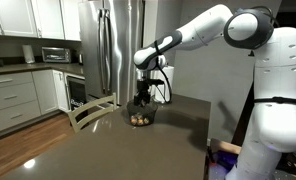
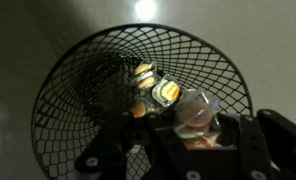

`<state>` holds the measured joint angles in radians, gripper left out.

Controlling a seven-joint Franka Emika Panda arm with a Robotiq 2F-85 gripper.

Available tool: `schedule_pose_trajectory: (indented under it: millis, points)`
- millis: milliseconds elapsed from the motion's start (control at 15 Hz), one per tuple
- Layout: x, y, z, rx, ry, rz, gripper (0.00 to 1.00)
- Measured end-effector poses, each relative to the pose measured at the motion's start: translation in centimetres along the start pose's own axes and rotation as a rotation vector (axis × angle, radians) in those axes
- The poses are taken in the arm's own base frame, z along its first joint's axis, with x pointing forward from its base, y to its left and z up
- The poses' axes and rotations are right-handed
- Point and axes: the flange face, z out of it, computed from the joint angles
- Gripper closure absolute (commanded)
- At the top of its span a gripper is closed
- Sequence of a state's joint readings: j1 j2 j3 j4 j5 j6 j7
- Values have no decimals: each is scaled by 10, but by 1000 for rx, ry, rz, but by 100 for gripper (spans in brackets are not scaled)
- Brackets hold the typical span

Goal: Remove a packet from the basket and put it on the table

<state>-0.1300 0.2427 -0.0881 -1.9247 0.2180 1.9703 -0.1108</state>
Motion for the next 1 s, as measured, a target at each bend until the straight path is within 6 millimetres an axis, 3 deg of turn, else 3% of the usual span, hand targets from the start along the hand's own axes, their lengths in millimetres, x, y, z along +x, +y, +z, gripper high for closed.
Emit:
schedule_pose_trajectory:
  millis: [400, 1000]
  points:
    - [-8, -37, -15, -58, 12, -49, 95]
    - [-20, -104, -1, -146, -25, -205, 94]
